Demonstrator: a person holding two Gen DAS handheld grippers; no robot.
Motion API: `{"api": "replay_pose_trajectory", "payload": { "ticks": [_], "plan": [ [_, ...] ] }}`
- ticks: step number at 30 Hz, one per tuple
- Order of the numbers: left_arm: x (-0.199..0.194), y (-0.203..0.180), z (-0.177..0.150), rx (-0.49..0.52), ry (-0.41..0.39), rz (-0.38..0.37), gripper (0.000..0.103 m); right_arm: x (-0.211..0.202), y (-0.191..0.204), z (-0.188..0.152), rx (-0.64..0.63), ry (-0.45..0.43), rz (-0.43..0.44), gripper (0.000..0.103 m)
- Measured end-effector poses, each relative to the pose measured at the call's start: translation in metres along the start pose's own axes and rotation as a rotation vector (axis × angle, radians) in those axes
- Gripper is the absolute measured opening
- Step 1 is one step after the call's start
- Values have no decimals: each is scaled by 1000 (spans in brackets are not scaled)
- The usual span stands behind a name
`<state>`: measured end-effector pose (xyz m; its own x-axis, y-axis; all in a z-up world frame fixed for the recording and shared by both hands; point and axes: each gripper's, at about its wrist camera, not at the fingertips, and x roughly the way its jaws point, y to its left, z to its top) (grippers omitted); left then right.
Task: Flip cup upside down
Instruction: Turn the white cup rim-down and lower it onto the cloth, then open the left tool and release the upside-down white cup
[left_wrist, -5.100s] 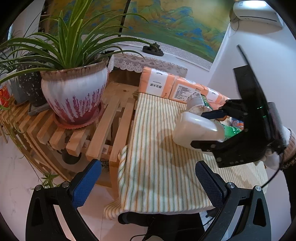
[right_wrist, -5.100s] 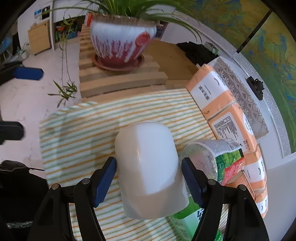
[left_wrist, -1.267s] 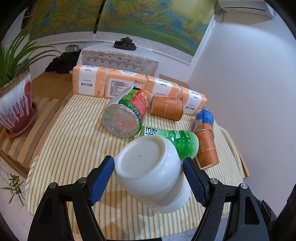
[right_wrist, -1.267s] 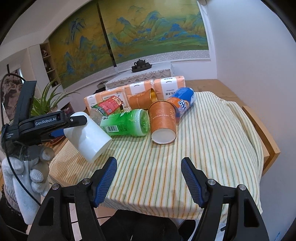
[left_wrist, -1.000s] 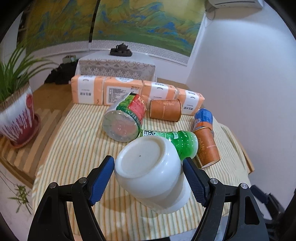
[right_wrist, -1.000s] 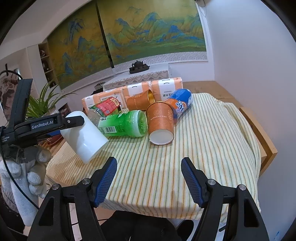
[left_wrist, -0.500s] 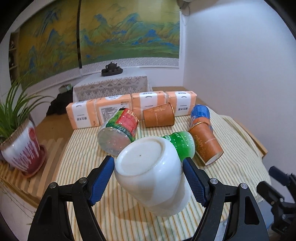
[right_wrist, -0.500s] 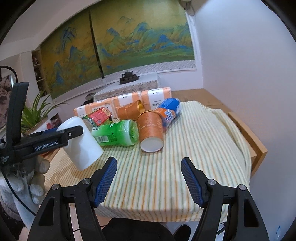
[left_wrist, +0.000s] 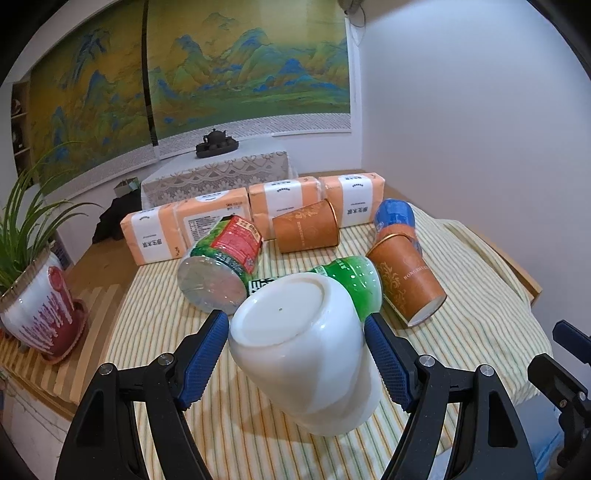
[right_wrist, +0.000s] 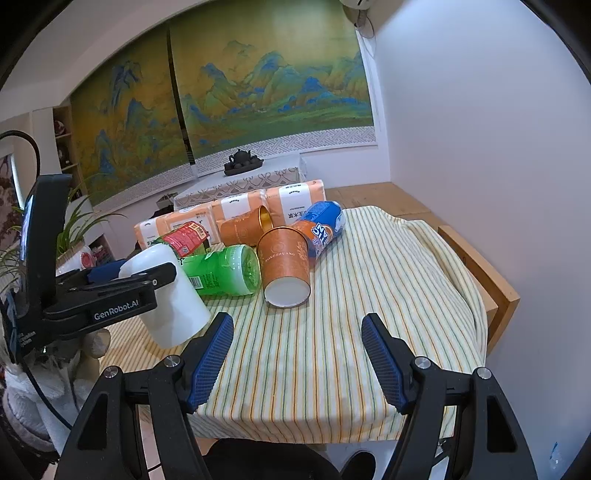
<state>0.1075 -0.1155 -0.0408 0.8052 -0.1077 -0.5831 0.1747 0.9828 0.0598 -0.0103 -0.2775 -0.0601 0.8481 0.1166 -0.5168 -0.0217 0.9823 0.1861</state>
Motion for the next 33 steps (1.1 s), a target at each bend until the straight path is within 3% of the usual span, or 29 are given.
{"api": "replay_pose_trajectory", "payload": {
  "ticks": [23,33],
  "plan": [
    [5,-22,-2,45,13,-57,79,2,-6,-2,22,19,1,68],
    [-1,-15,-3,17,10,-97,91,3,-9,-3,28,23,3,68]
  ]
}}
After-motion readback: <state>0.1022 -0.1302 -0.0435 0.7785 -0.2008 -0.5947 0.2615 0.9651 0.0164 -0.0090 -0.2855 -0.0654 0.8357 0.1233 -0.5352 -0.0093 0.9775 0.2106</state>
